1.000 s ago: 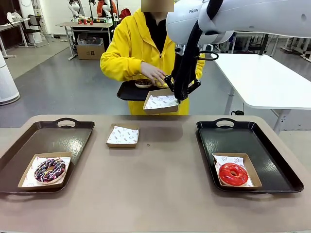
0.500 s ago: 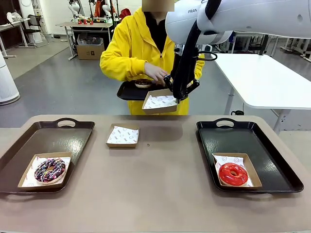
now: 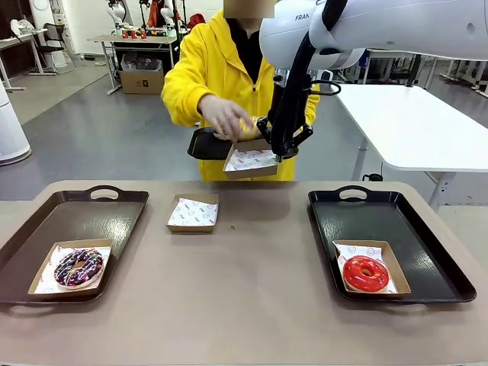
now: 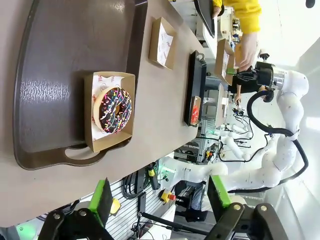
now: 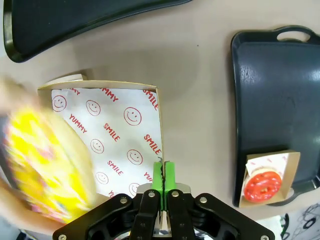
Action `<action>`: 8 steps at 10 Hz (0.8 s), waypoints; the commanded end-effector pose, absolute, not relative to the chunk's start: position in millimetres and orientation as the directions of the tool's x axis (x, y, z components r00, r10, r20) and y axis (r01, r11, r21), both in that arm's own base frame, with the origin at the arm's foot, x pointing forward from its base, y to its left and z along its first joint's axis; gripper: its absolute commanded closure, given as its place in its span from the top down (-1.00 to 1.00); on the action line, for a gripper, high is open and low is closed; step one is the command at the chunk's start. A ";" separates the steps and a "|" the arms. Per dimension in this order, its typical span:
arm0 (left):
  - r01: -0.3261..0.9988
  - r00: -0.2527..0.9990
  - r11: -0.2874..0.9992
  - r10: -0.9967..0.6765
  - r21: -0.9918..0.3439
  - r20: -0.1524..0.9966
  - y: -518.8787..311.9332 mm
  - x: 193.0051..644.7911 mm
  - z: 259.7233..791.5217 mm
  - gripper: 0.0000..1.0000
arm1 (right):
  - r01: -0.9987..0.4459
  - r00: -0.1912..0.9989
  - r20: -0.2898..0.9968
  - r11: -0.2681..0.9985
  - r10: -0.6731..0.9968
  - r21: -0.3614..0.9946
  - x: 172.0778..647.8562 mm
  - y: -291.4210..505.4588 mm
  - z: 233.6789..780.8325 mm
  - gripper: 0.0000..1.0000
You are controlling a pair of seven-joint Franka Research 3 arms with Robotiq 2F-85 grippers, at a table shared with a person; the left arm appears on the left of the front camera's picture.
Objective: Individually package the donuts and arrange them on the tray.
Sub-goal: Place the picked Paper togo box on the Handle tray while simultaneously picking up another Paper togo box from the table with the other hand.
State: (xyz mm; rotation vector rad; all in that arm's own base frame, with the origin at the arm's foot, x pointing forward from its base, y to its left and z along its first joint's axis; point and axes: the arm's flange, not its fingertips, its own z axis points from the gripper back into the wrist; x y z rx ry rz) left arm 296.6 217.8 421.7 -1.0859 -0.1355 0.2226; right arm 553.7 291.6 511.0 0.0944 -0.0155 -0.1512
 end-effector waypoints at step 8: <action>-0.108 0.968 0.434 0.250 -0.894 0.004 219.2 296.2 422.8 1.00 | 0.149 0.988 0.013 0.985 -0.151 0.088 551.1 289.5 511.1 -1.00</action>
